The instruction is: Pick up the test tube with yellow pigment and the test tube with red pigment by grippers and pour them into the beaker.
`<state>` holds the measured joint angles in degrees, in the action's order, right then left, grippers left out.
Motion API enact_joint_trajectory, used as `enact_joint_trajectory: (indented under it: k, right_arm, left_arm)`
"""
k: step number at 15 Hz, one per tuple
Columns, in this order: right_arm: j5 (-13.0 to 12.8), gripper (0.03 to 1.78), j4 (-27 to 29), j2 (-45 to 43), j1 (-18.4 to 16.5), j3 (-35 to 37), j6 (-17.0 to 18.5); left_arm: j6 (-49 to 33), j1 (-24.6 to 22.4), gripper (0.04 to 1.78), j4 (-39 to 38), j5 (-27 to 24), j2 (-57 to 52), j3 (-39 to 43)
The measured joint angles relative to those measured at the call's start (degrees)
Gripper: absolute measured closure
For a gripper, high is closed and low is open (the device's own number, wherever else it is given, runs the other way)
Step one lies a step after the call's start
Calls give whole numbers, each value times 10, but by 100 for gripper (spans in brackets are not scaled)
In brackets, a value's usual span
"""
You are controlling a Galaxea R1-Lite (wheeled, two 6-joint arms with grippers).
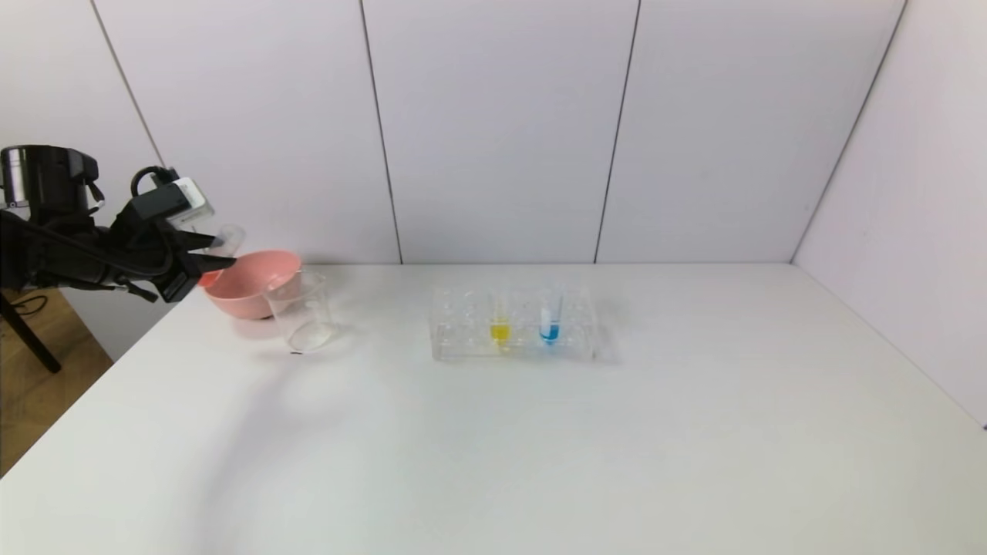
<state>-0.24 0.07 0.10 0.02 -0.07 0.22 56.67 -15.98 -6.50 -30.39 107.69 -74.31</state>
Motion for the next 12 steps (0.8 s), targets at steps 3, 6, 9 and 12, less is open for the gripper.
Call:
enact_joint_trajectory:
  k: [3, 6, 9, 12]
  right_arm:
    - [0, 11, 0, 0, 0, 0, 0]
    - [0, 11, 0, 0, 0, 0, 0]
    - [0, 11, 0, 0, 0, 0, 0]
    - [0, 11, 0, 0, 0, 0, 0]
  left_arm:
    - [40, -1, 139, 75, 0, 4, -32]
    - [54, -3, 139, 91, 0, 5, -47]
    - [70, -2, 139, 93, 0, 6, -55]
    - [86, -2, 139, 109, 1, 7, -64]
